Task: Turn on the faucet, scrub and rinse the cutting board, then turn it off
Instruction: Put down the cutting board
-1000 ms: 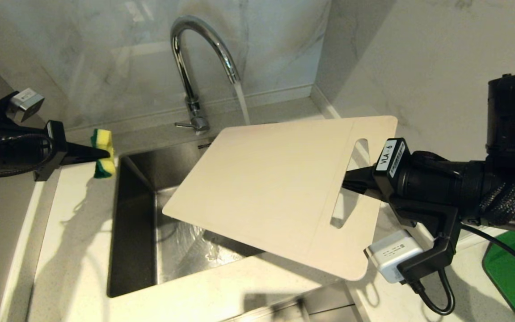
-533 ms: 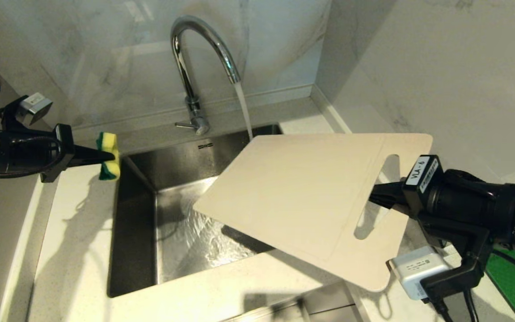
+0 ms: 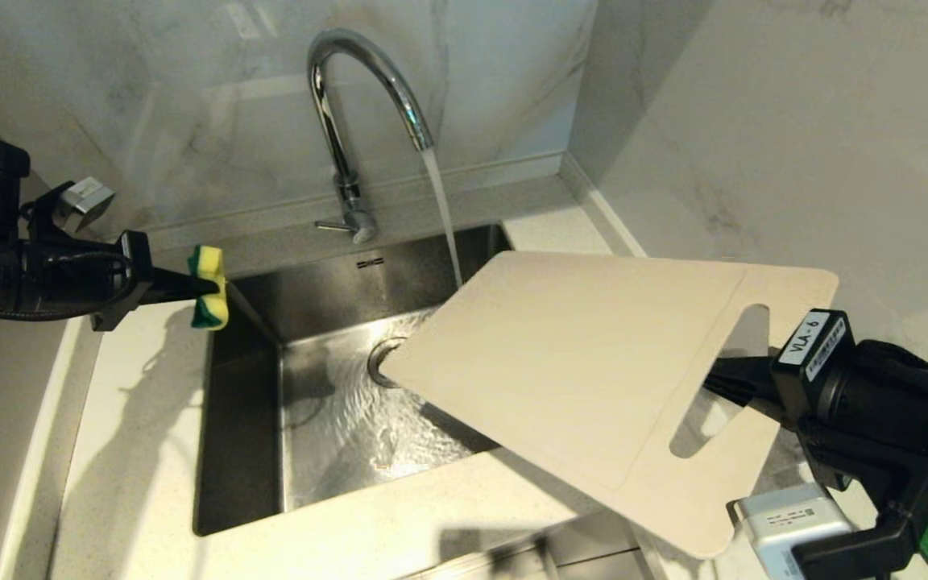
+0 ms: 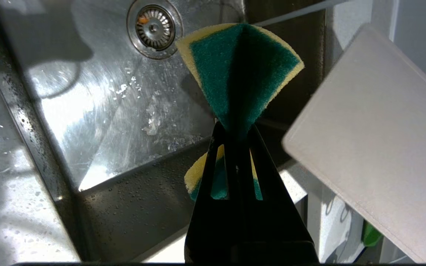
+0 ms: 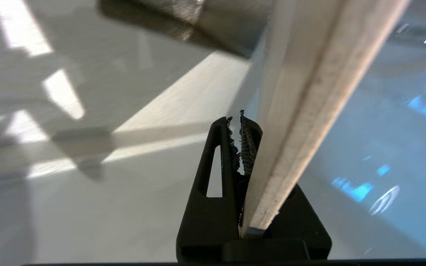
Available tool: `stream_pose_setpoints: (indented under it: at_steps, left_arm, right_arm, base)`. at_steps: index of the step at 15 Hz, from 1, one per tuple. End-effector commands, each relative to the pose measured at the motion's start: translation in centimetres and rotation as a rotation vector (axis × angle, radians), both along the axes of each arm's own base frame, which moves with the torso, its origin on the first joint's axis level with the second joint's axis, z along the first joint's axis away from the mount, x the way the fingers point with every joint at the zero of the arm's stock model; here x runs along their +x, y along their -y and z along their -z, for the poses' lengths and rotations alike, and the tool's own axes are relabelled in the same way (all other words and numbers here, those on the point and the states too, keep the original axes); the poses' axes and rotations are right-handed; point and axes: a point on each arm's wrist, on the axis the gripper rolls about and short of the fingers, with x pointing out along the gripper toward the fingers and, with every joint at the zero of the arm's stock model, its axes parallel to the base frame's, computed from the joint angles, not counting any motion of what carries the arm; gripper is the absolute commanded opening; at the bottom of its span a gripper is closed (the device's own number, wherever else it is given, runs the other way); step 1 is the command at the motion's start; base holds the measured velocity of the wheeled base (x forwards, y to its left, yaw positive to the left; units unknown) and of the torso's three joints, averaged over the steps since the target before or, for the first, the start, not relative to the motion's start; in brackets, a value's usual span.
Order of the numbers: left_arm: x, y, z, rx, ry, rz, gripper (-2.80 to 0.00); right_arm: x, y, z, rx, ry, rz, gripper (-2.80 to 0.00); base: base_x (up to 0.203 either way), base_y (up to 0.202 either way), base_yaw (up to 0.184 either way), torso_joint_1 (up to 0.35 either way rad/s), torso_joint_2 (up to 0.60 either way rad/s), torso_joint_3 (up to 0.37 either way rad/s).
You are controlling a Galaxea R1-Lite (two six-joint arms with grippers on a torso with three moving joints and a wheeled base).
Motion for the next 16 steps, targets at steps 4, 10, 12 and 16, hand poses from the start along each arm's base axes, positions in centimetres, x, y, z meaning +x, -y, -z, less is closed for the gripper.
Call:
stream_pose_setpoints:
  at_steps: [4, 10, 12, 16]
  left_arm:
    - [1.2, 0.0, 0.7, 0.000, -0.024, -0.002, -2.80]
    - [1.8, -0.1, 0.8, 0.006, -0.024, -0.009, -2.80]
    - [1.8, 0.0, 0.7, 0.009, -0.021, -0.011, -2.80]
    - [1.8, 0.2, 0.4, 0.010, -0.013, -0.008, -2.80]
  right_arm:
    - [-2.3, 1.1, 0.1, -0.030, 0.021, 0.137, -2.80]
    - [-1.9, 1.2, -0.8, -0.007, 0.002, 0.280, -2.80]
    - [-1.3, 1.1, -1.0, 0.029, -0.034, 0.321, -2.80]
    - [-0.6, 1.0, -1.0, 0.068, -0.057, 0.393, -2.80]
  base:
    - [0.000, 0.000, 0.000, 0.000, 0.00, 0.000]
    - [0.000, 0.000, 0.000, 0.000, 0.00, 0.000]
    - [0.000, 0.000, 0.000, 0.000, 0.00, 0.000]
    - [0.000, 0.000, 0.000, 0.000, 0.00, 0.000]
